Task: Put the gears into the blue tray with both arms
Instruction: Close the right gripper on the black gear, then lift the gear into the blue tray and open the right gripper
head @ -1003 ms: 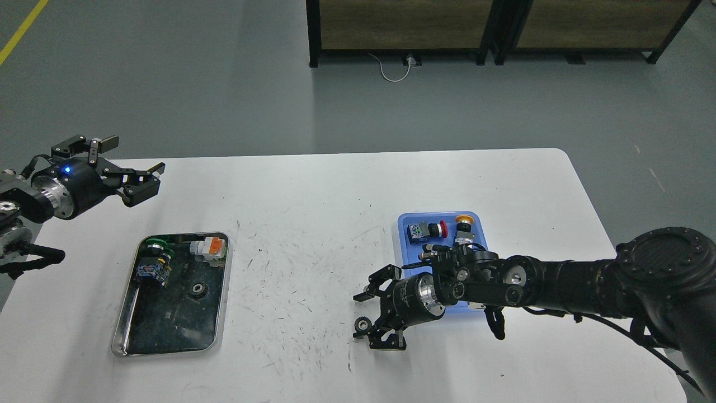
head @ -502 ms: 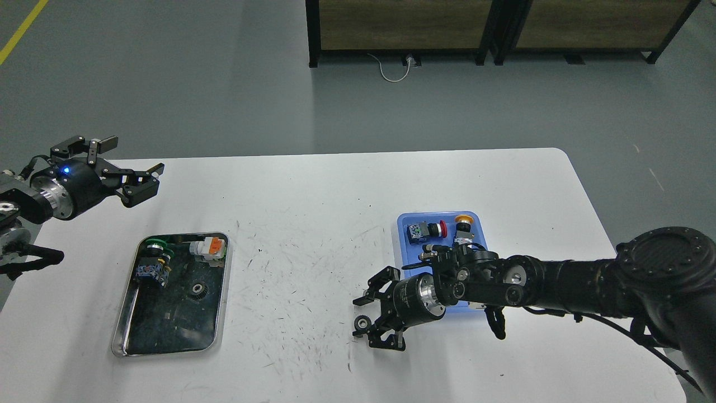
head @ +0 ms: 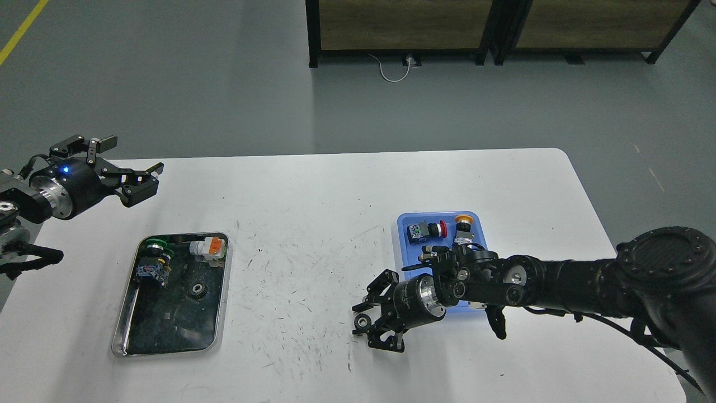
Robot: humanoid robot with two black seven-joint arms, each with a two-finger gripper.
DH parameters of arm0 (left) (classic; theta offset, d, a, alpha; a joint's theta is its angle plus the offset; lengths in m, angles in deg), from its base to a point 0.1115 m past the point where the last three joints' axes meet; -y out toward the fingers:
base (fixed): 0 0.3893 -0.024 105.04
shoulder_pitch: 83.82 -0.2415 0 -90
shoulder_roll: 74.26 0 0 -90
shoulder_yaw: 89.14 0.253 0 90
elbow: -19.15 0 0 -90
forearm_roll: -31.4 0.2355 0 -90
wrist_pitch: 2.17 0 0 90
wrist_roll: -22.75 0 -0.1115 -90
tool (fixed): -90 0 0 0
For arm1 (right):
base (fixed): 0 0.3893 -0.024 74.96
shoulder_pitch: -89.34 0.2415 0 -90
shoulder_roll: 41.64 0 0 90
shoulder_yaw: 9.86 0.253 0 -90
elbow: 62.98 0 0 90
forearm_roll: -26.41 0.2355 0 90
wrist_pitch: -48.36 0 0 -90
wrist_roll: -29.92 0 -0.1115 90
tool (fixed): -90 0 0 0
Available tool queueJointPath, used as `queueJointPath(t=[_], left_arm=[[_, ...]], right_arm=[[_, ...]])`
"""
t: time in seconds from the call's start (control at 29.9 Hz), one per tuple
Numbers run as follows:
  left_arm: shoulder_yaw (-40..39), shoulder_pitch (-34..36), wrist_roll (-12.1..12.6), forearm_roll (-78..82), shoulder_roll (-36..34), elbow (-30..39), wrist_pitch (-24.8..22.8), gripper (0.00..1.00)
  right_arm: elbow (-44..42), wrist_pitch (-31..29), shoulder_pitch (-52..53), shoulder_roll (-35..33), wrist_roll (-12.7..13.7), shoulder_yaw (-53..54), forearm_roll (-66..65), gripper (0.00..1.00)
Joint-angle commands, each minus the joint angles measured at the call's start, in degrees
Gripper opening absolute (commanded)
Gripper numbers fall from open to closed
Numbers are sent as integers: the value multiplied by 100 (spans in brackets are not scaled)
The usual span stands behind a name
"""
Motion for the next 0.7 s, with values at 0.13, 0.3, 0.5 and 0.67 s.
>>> queueJointPath(t=[0.13, 0.3, 0.5, 0.67], left_arm=[[16, -9, 0, 1, -39, 0, 0, 98], [16, -9, 9, 1, -39, 0, 0, 98], [51, -9, 9, 1, -39, 0, 0, 98], [60, -9, 9, 1, -39, 0, 9, 98]], right_arm=[[2, -9, 14, -7, 7, 8, 6, 26], [2, -9, 58, -33, -2, 79, 23, 24], [2, -115, 216, -252, -11, 333, 76, 24], [46, -123, 304, -752, -20, 518, 102, 24]])
